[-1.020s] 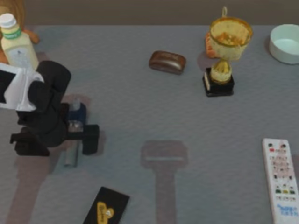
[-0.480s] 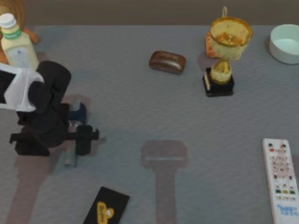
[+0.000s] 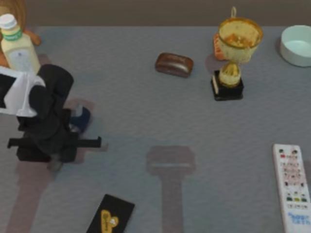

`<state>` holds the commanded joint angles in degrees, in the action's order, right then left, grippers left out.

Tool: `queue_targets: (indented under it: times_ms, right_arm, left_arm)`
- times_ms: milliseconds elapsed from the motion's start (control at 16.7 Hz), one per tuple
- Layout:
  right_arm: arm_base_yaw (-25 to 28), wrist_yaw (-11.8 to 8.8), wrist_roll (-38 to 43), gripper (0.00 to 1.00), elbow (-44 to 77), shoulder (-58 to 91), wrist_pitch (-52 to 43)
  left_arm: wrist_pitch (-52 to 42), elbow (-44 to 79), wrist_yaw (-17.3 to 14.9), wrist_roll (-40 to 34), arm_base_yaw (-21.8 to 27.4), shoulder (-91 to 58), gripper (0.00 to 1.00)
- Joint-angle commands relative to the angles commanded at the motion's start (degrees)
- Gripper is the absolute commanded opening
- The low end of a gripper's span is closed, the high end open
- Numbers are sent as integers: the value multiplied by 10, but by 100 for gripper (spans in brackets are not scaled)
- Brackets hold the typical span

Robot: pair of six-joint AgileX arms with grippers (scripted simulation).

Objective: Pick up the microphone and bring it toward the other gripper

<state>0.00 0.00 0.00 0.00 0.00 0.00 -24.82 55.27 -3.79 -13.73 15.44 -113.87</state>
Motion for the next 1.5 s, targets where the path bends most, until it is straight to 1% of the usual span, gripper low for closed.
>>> queue_targets:
  times_ms: [420, 480, 660, 780, 960, 1140, 1500]
  right_arm:
    - [0, 0, 0, 100, 0, 0, 0]
    - [0, 0, 0, 100, 0, 0, 0]
    - [0, 0, 0, 100, 0, 0, 0]
    - [0, 0, 0, 100, 0, 0, 0]
    - [0, 0, 0, 100, 0, 0, 0]
    - [0, 0, 0, 100, 0, 0, 0]
    - [0, 0, 0, 100, 0, 0, 0]
  left_arm:
    - [0, 0, 0, 0, 0, 0, 0]
    - [-31, 4, 47, 32, -6, 35, 0]
    - [-11, 1, 37, 35, -7, 38, 0]
    - [31, -6, 16, 41, -8, 45, 0]
    - [134, -28, -32, 56, -13, 64, 0]
    - [270, -64, -93, 74, -20, 95, 0]
    - [585, -148, -225, 114, -35, 172, 0]
